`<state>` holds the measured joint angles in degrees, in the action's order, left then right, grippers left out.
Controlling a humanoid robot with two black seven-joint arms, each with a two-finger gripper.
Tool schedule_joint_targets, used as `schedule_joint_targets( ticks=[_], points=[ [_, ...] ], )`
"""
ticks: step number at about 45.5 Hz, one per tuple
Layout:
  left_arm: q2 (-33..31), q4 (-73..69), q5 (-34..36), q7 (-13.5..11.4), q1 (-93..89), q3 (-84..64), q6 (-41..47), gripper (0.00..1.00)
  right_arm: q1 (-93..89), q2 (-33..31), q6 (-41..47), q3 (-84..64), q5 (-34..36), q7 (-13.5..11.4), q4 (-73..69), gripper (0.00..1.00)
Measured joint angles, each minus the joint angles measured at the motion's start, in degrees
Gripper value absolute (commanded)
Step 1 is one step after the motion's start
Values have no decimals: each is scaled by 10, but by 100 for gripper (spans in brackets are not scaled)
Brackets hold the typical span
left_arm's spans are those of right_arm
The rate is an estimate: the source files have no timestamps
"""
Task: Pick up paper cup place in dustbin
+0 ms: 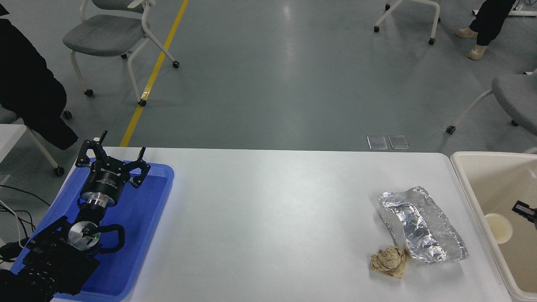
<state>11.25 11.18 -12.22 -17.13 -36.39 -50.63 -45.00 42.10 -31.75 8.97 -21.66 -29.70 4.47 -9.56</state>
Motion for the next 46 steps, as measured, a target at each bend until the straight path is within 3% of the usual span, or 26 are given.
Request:
schedule_joint_targets(
  ticks=[14, 27, 36, 46],
  points=[
    [0, 0, 1, 1, -1, 0, 0, 100, 146, -44, 21, -89, -30, -1, -82, 100],
    [0, 1, 1, 2, -2, 0, 0, 100, 451, -95, 120, -271, -75, -2, -326, 100],
    [0, 0, 1, 2, -2, 0, 0, 100, 631, -64, 178, -368, -67, -2, -489, 100],
    [0, 0, 1, 2, -2, 0, 0, 100, 766, -2, 267, -424, 5, -1, -601, 100]
  ],
)
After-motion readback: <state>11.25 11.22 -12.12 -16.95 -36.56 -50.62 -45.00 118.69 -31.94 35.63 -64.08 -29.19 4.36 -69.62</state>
